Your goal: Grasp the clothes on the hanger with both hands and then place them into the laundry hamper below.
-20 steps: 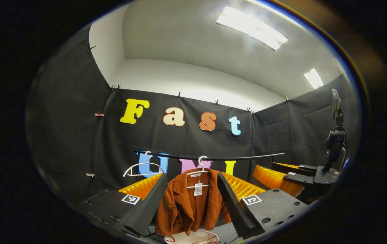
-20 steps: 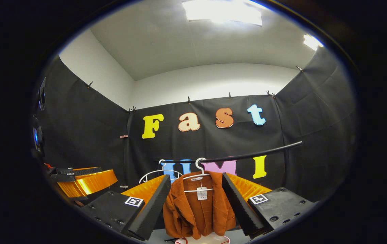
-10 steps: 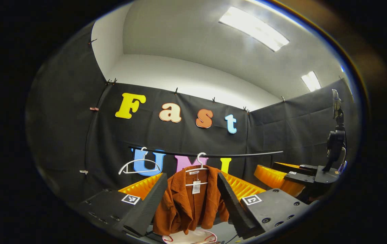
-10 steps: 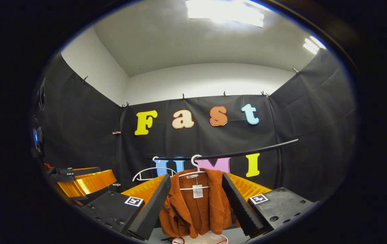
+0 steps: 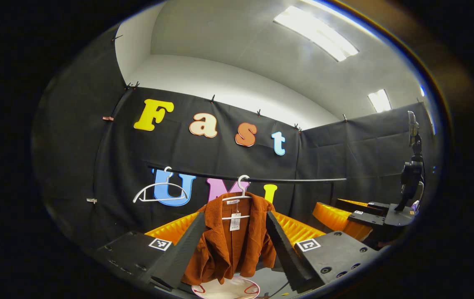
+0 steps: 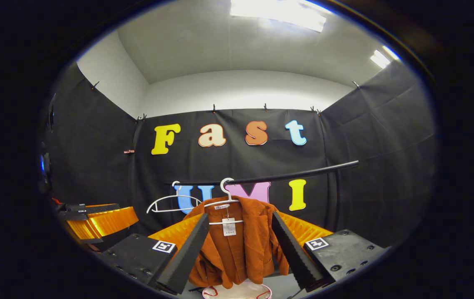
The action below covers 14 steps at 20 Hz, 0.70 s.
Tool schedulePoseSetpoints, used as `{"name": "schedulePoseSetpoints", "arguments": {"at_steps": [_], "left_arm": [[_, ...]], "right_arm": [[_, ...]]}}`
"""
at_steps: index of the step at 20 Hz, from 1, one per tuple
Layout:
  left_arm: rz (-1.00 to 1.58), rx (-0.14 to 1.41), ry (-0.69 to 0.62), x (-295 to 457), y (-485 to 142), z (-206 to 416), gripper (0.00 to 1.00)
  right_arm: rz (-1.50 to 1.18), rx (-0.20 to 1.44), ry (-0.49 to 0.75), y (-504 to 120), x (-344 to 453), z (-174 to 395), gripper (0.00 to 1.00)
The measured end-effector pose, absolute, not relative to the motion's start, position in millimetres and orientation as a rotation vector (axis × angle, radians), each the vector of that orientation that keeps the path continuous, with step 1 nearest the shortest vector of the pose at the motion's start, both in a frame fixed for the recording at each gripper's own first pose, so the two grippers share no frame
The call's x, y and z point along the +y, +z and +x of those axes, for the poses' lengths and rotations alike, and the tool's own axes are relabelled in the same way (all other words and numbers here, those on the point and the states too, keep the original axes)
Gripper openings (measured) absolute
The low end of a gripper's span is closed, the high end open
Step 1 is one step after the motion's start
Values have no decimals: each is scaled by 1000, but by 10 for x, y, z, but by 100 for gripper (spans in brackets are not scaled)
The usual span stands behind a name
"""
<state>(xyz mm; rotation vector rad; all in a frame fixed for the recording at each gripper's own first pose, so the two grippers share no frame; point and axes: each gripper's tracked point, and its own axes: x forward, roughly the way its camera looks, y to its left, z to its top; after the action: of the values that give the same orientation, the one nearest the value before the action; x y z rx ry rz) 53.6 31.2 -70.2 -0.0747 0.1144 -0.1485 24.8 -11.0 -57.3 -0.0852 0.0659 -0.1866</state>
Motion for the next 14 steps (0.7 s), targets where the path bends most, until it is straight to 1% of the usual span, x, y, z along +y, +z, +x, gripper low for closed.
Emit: {"name": "schedulePoseSetpoints", "arguments": {"at_steps": [3,8,12,14], "left_arm": [[-59,154,-138,318,-995,794,93],[-76,166,-75,341,-1440,1428,93],[-114,203,12,426,-1928,1936,93],[-141,255,41,408,-2210,2150,93]], "right_arm": [[-65,86,-178,-817,-218,534,98],[-57,94,-149,-1200,-502,1201,98],[-57,128,-116,-1581,-698,1667,98],[-57,164,-113,-1804,-842,1847,98]]}}
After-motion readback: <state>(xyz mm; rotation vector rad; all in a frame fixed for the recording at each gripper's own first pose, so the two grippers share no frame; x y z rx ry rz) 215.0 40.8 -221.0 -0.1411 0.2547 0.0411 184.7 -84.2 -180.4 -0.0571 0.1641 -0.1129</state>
